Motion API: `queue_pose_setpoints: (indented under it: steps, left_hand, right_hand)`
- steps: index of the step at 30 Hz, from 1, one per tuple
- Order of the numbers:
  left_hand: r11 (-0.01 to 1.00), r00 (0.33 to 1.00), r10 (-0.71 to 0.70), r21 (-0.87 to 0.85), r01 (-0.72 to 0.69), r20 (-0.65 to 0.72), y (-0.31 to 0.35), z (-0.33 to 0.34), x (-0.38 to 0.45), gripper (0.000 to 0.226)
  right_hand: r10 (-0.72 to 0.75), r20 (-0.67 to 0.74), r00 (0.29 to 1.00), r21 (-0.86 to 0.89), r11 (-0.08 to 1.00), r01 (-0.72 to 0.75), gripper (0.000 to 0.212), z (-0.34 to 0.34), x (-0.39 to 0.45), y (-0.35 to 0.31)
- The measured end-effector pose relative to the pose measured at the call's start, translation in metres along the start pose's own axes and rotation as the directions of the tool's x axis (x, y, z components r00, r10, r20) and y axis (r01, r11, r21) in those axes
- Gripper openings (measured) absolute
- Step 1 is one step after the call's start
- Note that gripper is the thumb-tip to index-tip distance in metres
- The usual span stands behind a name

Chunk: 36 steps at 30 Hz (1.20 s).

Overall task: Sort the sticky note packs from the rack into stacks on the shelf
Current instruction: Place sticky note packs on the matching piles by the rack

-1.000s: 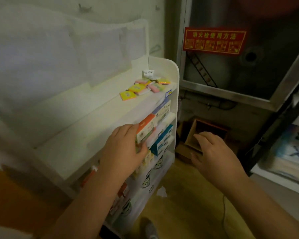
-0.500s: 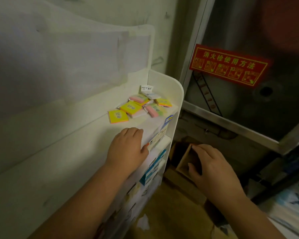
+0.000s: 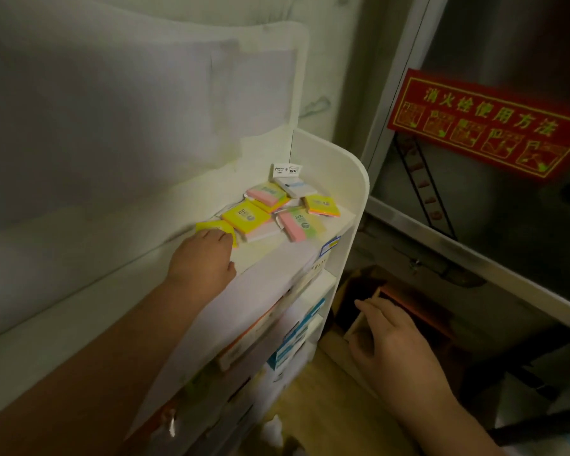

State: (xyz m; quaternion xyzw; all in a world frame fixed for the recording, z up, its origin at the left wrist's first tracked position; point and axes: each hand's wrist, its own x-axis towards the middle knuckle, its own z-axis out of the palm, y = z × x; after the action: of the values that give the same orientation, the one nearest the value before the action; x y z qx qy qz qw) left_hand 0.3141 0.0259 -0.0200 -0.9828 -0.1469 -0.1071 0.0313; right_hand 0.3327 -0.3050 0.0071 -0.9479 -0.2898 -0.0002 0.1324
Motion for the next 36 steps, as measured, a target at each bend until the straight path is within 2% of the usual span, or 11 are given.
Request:
queue_pose_setpoints:
  steps: [3, 8, 14, 16, 18, 20, 24, 28, 30, 33, 36]
  left_hand:
    - [0.999, 0.998, -0.024, 0.032, 0.022, 0.063, -0.012, 0.009, 0.019, 0.027]
    - [0.998, 0.983, -0.052, -0.016, 0.056, 0.176, -0.023, 0.018, 0.045, 0.023]
    - [0.988, 0.955, -0.115, 0.127, 0.082, 0.273, -0.021, 0.017, 0.049, 0.024]
    - [0.986, 0.965, -0.12, 0.143, 0.088, 0.233, -0.017, 0.011, 0.044, 0.022]
    - [0.988, 0.986, -0.102, 0.13, 0.085, 0.13, -0.017, 0.003, 0.036, 0.023]
    - [0.982, 0.988, -0.15, 0.121, 0.144, 0.044, -0.019, -0.005, 0.026, 0.03]
    - [0.961, 0.959, -0.263, 0.061, 0.27, -0.102, -0.012, -0.021, 0.007, 0.027]
    - [0.937, 0.93, -0.338, 0.04, 0.347, -0.146, -0.002, -0.034, -0.016, 0.032]
    - [0.928, 0.914, -0.356, 0.04, 0.37, -0.193, 0.005, -0.041, -0.025, 0.031]
    - [0.923, 0.897, -0.354, 0.056, 0.381, -0.265, 0.017, -0.054, -0.038, 0.03]
    - [0.917, 0.885, -0.368, 0.046, 0.396, -0.285, 0.027, -0.064, -0.052, 0.031]
  right_hand:
    - [-0.051, -0.022, 0.998, 0.024, 0.998, 0.052, 0.055, 0.003, 0.024, 0.013]
    - [-0.163, -0.022, 0.986, 0.05, 0.985, 0.164, 0.055, 0.006, 0.065, 0.027]
    - [-0.227, 0.016, 0.974, 0.106, 0.969, 0.224, 0.053, 0.015, 0.103, 0.031]
    - [-0.261, 0.012, 0.965, 0.104, 0.96, 0.258, 0.052, 0.02, 0.113, 0.031]
    - [-0.296, 0.009, 0.955, 0.116, 0.949, 0.293, 0.049, 0.024, 0.124, 0.031]
    - [-0.323, -0.001, 0.946, 0.133, 0.938, 0.321, 0.047, 0.027, 0.136, 0.031]
    - [-0.385, -0.072, 0.92, 0.187, 0.901, 0.392, 0.042, 0.029, 0.162, 0.025]
    - [-0.498, -0.077, 0.864, 0.146, 0.851, 0.504, 0.039, 0.031, 0.199, 0.005]
    - [-0.584, -0.026, 0.812, 0.09, 0.807, 0.583, 0.043, 0.031, 0.225, -0.012]
    - [-0.677, 0.141, 0.722, -0.017, 0.728, 0.686, 0.042, 0.022, 0.261, -0.042]
    - [-0.727, 0.247, 0.641, -0.006, 0.66, 0.751, 0.049, 0.02, 0.285, -0.072]
